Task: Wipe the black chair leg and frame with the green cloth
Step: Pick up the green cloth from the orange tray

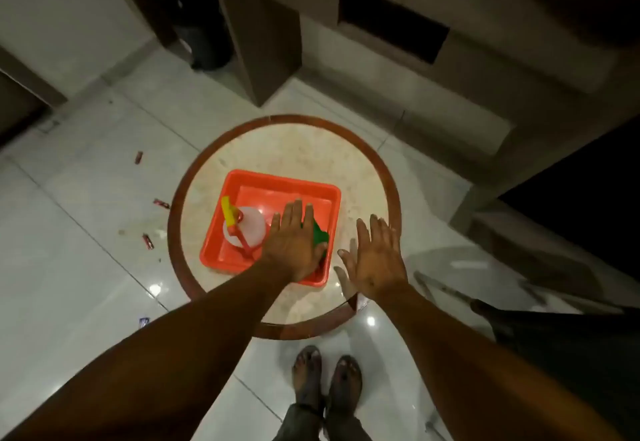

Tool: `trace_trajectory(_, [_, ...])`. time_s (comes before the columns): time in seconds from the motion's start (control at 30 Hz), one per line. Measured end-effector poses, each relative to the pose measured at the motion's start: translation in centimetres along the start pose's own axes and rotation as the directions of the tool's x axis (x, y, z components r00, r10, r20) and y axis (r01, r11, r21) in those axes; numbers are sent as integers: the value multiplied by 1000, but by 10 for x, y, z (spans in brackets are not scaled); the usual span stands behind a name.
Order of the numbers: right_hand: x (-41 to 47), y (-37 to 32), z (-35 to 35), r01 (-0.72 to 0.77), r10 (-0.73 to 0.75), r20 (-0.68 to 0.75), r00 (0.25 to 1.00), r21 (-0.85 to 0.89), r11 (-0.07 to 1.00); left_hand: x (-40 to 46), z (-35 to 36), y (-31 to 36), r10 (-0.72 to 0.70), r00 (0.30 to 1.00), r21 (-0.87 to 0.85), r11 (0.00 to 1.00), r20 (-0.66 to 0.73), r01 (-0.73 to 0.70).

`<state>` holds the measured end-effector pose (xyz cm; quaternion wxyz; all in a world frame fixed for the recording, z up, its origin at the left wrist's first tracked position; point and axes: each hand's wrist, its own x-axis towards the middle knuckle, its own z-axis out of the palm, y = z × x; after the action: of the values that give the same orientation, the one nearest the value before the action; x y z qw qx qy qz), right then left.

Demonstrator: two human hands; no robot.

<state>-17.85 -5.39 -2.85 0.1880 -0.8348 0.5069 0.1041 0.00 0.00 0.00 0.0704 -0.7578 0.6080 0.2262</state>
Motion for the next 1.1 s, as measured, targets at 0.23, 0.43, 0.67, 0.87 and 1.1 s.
trace_trajectory(0.23, [35,28,92,93,-92,11,996,-73,993,43,80,-23,66,994,-46,997,90,-62])
trace_trajectory(0.43, [42,35,116,98,-103,-34,994,-114,989,58,93,-32,91,992,-21,996,85,-89])
trace_trajectory(0.67, [33,39,114,128,-134,-45,990,-127,984,52,79,-28,72,996,-35,997,47,-70])
trace_trajectory(0.87, [-1,50,65,133,-136,-16,991,-135,982,11,29,-9,-30,995,-61,998,-91,24])
trace_trajectory(1.1, [-94,69,9,115,-121,-39,992,-118,986,-100,9,65,24,983,-123,991,-184,-47])
